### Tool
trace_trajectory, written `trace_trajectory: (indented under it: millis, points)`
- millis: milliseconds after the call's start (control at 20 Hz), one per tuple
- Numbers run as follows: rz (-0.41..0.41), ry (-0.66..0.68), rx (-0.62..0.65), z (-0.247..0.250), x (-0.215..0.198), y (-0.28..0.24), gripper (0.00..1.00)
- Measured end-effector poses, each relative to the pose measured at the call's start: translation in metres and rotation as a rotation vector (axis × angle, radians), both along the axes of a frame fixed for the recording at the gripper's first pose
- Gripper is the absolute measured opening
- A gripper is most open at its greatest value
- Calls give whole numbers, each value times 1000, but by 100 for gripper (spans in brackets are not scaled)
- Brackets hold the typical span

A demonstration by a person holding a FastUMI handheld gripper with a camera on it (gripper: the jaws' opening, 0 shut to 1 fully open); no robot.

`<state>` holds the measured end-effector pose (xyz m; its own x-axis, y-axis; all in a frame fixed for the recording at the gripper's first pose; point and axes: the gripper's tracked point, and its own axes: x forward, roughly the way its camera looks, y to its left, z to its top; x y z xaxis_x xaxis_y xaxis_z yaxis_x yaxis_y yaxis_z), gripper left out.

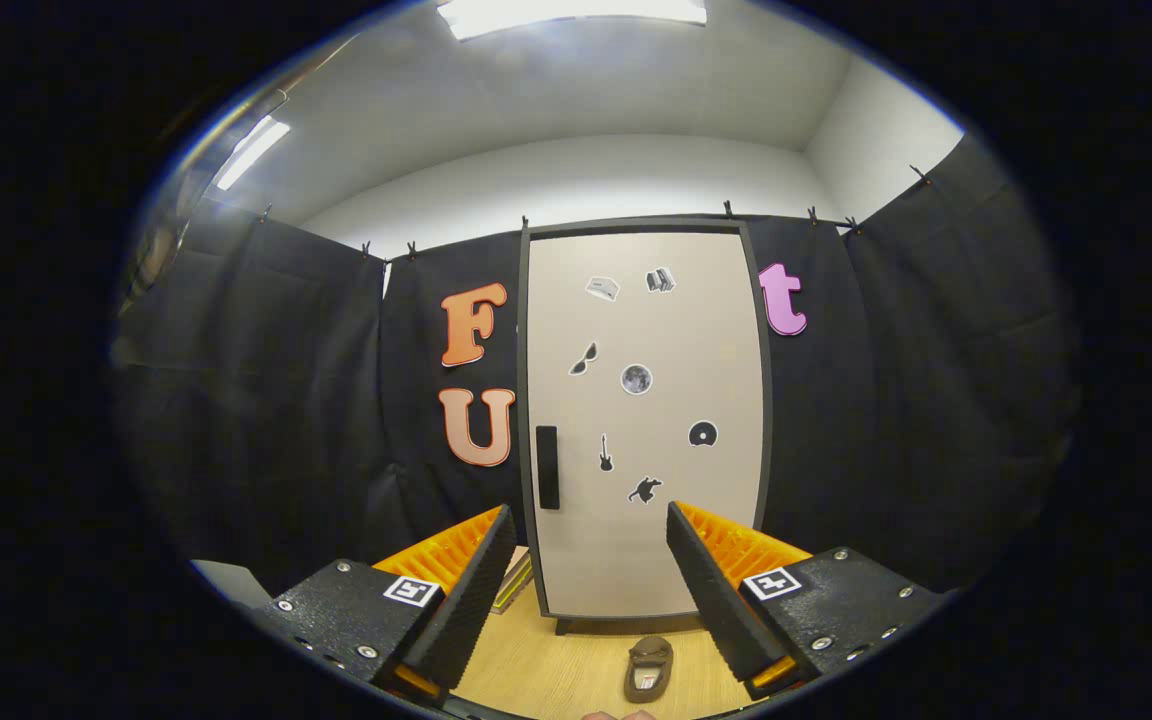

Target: Open the shoe cabinet door, grab the shoes and put them into the shoe cabinet, then close the shoe cabinet door.

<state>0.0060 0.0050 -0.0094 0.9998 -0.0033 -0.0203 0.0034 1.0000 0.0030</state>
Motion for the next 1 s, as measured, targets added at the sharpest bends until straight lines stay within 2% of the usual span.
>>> trace_trajectory:
  millis: [400,700,1000]
  points:
    - [3,12,20,-6,20,16,95]
    - [-47,6,13,-12,48,32,95]
    - [-55,4,-22,-13,79,46,93]
